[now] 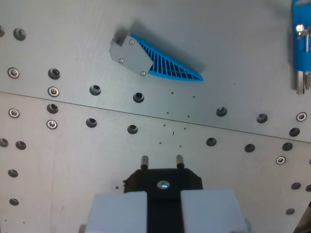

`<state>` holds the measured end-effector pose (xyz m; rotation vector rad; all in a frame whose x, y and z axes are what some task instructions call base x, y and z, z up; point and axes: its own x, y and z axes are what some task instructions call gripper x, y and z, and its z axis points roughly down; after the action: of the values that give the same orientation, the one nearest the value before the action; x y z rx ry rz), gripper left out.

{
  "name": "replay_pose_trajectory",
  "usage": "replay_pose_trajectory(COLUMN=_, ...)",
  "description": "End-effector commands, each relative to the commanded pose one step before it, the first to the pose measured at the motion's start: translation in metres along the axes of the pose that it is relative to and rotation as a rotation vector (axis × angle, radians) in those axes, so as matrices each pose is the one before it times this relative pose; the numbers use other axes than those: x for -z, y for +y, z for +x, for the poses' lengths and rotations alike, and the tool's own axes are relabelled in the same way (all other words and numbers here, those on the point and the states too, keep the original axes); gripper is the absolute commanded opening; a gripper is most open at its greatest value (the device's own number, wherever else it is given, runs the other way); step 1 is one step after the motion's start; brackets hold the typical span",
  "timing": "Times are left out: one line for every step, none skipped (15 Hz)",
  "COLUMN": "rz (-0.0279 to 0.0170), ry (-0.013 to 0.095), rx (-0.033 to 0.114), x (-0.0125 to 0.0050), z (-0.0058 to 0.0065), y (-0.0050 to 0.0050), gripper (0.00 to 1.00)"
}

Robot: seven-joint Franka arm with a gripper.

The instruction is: Move above the white socket

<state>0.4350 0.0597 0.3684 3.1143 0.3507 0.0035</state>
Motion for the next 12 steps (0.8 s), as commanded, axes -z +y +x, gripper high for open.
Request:
replay_pose_trajectory(rz=-0.00013, ry=0.0016, rx=0.0, x=0.00064, z=-0.00016, y=-0.00002, gripper=0.0)
replay_pose_trajectory(rz=0.00021, ry=-0.0002, rx=0.0, x=0.0, z=0.0, y=0.0, gripper=0.0)
replay_pose_trajectory(rz=0.00019, ry=0.0002, rx=-0.0003, x=-0.00002, z=0.00001, y=0.0, gripper=0.0)
replay_pose_trajectory(rz=0.00013, ry=0.0001, rx=0.0, x=-0.00007, z=0.00003, y=-0.00001, gripper=0.0)
replay_pose_trajectory(rz=0.00008, ry=0.0001, rx=-0.0006, x=-0.00015, z=0.00006, y=-0.00001, gripper=0.0)
replay_pose_trajectory(rz=0.00019, ry=-0.0006, rx=-0.0009, x=-0.00026, z=0.0001, y=-0.00002, gripper=0.0)
replay_pose_trajectory(rz=0.00012, ry=0.0001, rx=-0.0008, x=-0.00041, z=0.00016, y=-0.00004, gripper=0.0)
replay_pose_trajectory(rz=0.00008, ry=-0.0001, rx=-0.0015, x=-0.00059, z=0.00023, y=-0.00006, gripper=0.0)
replay_pose_trajectory(rz=-0.00012, ry=0.0012, rx=-0.0016, x=-0.0008, z=0.00032, y=-0.00008, gripper=0.0)
replay_pose_trajectory(rz=-0.00006, ry=0.0013, rx=-0.0017, x=-0.00104, z=0.00043, y=-0.0001, gripper=0.0)
replay_pose_trajectory(rz=-0.00002, ry=0.0019, rx=-0.0021, x=-0.0013, z=0.00054, y=-0.00013, gripper=0.0)
replay_pose_trajectory(rz=-0.00028, ry=0.0029, rx=-0.0023, x=-0.00158, z=0.00067, y=-0.00017, gripper=0.0)
